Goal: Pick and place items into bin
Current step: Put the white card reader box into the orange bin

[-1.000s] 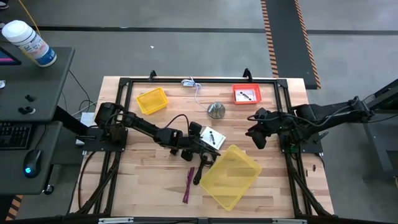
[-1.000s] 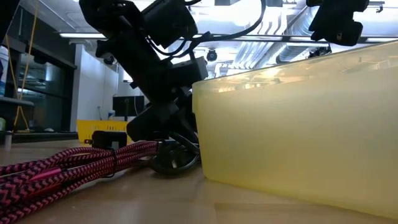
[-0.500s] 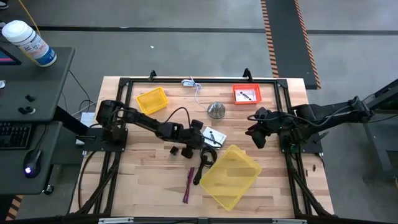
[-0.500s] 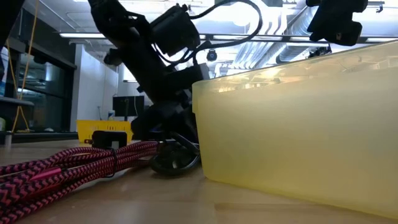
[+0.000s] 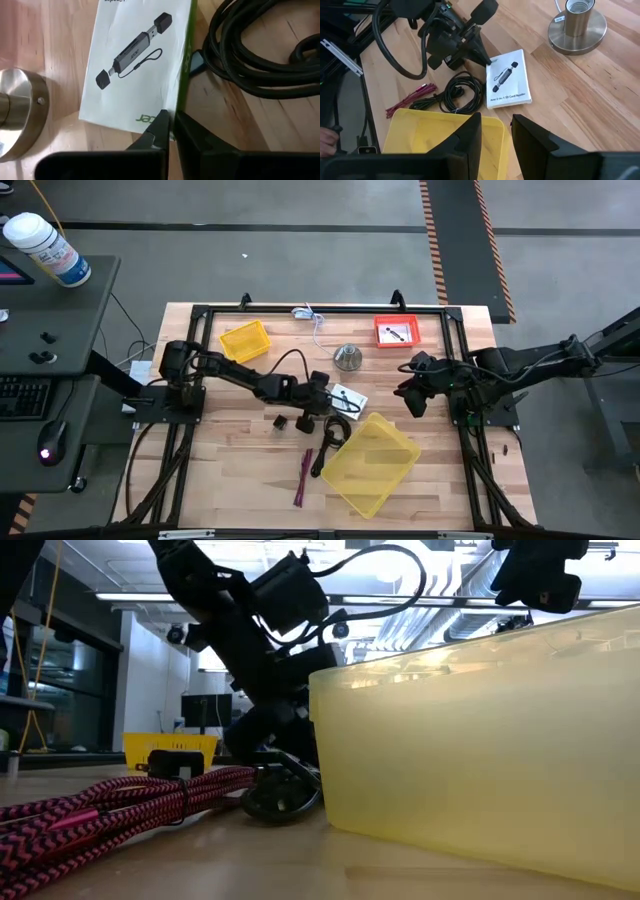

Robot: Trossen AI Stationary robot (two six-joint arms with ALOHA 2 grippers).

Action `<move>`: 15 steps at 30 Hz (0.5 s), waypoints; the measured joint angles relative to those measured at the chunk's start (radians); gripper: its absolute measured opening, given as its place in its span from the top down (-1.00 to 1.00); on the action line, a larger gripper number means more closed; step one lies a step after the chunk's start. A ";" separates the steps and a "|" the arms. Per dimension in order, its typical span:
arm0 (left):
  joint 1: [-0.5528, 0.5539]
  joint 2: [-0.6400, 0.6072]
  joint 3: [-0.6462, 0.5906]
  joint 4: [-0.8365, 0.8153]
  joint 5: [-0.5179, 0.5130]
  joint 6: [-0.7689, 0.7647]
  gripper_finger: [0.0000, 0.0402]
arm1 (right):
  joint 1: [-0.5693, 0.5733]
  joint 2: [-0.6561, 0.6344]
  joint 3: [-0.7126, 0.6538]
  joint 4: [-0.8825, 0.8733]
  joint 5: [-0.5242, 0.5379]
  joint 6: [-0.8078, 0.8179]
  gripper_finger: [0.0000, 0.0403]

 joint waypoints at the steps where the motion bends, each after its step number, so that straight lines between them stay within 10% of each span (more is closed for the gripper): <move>1: 0.000 0.001 0.010 -0.017 0.000 -0.009 0.97 | 0.000 0.000 0.000 0.000 0.002 0.000 0.51; 15: -0.001 -0.001 0.317 -0.374 -0.020 -0.128 0.99 | 0.000 0.000 0.000 0.004 0.038 0.000 0.51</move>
